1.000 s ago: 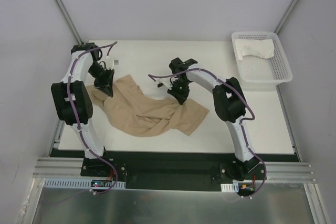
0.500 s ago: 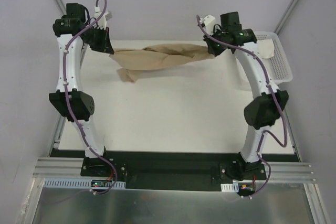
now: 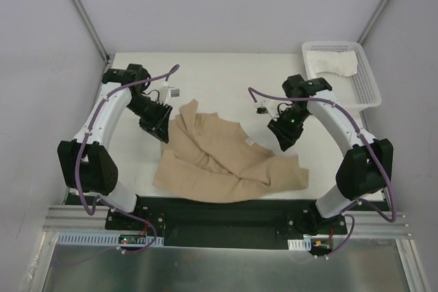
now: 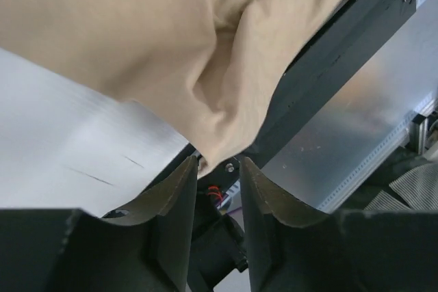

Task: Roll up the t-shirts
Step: Flatten out the T-shirt at the center of the board.

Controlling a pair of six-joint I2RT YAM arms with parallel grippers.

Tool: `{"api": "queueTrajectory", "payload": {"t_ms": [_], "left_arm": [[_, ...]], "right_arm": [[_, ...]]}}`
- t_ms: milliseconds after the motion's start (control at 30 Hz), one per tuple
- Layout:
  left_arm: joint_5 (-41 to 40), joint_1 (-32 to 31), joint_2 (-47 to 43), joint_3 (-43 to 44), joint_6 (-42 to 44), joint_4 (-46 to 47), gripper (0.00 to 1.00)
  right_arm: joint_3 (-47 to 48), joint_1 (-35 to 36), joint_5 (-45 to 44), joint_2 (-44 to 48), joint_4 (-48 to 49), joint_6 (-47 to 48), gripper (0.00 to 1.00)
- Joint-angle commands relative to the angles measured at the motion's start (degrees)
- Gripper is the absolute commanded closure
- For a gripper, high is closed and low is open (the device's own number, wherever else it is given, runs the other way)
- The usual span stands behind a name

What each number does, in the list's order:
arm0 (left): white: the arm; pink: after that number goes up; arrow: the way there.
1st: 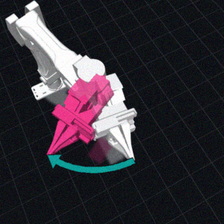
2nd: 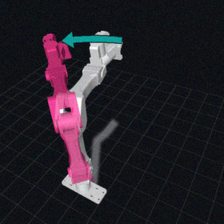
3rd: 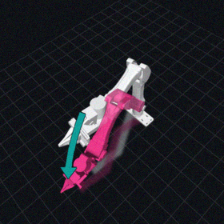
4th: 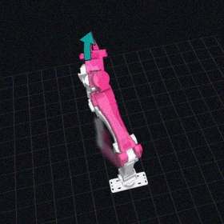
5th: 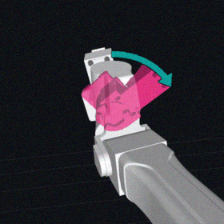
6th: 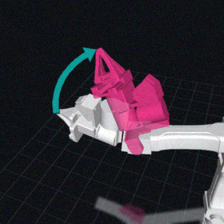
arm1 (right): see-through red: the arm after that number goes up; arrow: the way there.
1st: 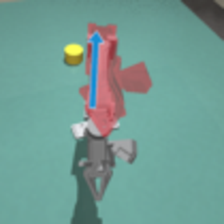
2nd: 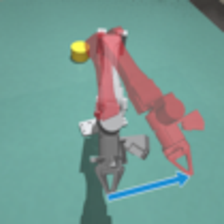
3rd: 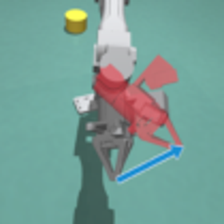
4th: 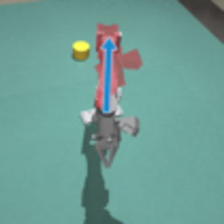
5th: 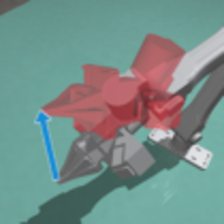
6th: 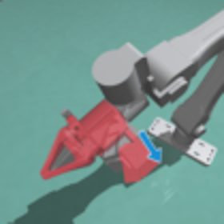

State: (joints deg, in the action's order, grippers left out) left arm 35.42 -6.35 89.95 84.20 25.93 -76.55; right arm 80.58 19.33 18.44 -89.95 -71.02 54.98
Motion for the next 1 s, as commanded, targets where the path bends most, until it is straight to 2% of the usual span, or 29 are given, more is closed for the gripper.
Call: {"api": "queueTrajectory", "payload": {"t_ms": [0,133,233,367,433,567,833,967], "left_arm": [[0.01,-0.07,-4.44,3.06,5.00,-10.37,0.59],[-3.59,0.28,0.92,7.72,2.38,-7.05,0.46],[-7.80,0.81,4.08,7.12,-4.47,1.10,0.45],[-11.85,3.27,8.03,3.69,-11.93,11.06,0.45],[-12.13,4.85,9.88,3.42,-13.27,13.18,0.44],[-15.10,5.64,15.68,6.05,-13.11,14.15,0.45],[-17.31,5.82,24.73,10.01,-12.48,15.11,0.46],[-20.56,5.73,28.60,12.64,-13.19,16.44,0.45]], "right_arm": [[4.39,-0.35,8.27,-0.13,-13.36,7.07,0.57],[15.12,0.17,8.90,-6.80,-9.06,1.03,0.48],[23.71,2.28,6.53,-15.03,-3.87,-2.15,0.48],[30.15,5.88,6.18,-25.60,1.14,-0.50,0.47],[33.75,7.73,5.56,-33.13,1.06,0.39,0.48],[42.01,9.58,6.70,-41.77,2.99,-0.40,0.47],[43.00,11.69,3.19,-47.51,8.70,-2.86,0.46],[43.26,12.66,0.73,-49.18,7.31,-2.42,0.52]]}}
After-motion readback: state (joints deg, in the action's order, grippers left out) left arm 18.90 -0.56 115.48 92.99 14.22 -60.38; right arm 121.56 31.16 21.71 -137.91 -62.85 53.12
